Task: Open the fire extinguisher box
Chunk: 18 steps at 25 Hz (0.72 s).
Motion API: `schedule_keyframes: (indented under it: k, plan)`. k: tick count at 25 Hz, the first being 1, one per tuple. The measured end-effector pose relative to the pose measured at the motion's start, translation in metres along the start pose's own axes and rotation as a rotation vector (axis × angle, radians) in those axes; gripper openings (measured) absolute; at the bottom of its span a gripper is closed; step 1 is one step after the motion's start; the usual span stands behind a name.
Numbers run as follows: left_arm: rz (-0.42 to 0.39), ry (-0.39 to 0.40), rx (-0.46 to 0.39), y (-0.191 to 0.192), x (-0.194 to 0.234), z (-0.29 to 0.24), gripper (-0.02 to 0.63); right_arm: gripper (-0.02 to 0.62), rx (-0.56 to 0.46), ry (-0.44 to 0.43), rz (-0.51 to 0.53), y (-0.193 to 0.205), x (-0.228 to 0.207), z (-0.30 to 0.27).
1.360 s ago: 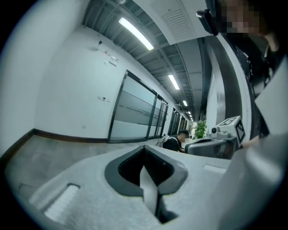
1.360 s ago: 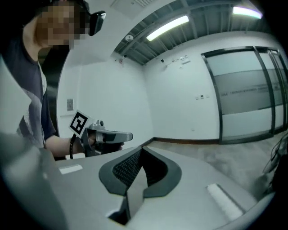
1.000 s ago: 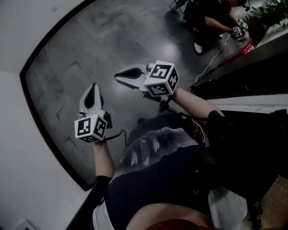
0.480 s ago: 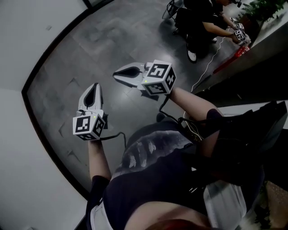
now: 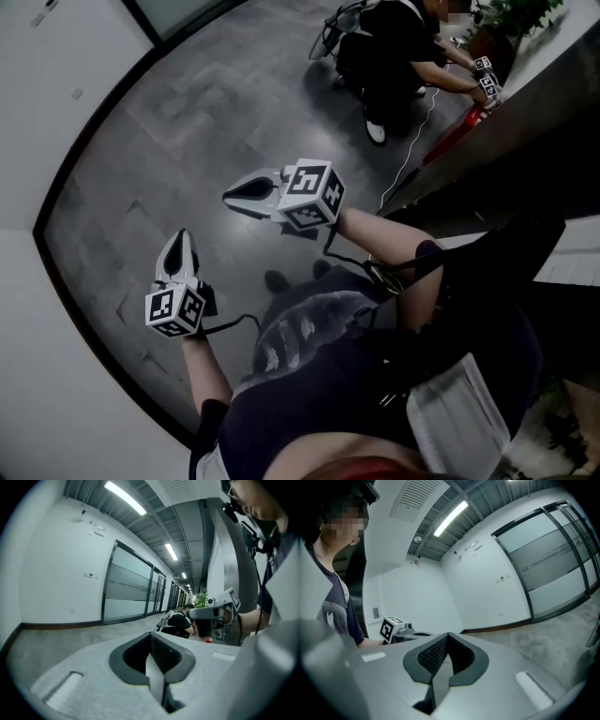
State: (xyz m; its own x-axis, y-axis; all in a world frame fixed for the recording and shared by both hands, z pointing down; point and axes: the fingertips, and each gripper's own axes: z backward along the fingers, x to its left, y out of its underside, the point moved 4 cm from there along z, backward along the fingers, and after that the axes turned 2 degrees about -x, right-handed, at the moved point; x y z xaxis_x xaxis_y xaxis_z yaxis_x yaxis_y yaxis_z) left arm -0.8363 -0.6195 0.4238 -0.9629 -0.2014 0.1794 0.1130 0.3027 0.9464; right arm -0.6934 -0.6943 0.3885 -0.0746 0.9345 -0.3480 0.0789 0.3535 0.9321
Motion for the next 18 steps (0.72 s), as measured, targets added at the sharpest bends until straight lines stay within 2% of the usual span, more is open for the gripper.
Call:
schedule_keyframes:
  k: [3, 5, 8, 12, 15, 18]
  plan:
    - [0.037, -0.014, 0.017, 0.015, 0.024, 0.003, 0.003, 0.002, -0.011, 0.01, -0.038, 0.007, -0.008, -0.015]
    - [0.058, 0.003, 0.027, 0.021, 0.038, -0.003, 0.003, 0.002, -0.022, 0.029, -0.06, 0.004, -0.009, -0.028]
    - [0.074, 0.068, 0.027, 0.019, 0.049, -0.021, 0.003, 0.002, -0.031, 0.07, -0.062, -0.007, -0.011, -0.038]
    - [0.072, 0.177, 0.052, 0.005, 0.063, -0.024, 0.003, 0.002, -0.047, 0.105, -0.121, -0.006, -0.001, -0.057]
    - [0.091, 0.231, 0.023, 0.001, 0.048, -0.064, 0.003, 0.002, -0.031, 0.123, -0.129, -0.004, -0.023, -0.037]
    - [0.1, 0.249, -0.005, 0.007, 0.021, -0.103, 0.003, 0.002, -0.016, 0.15, -0.144, 0.003, -0.052, -0.005]
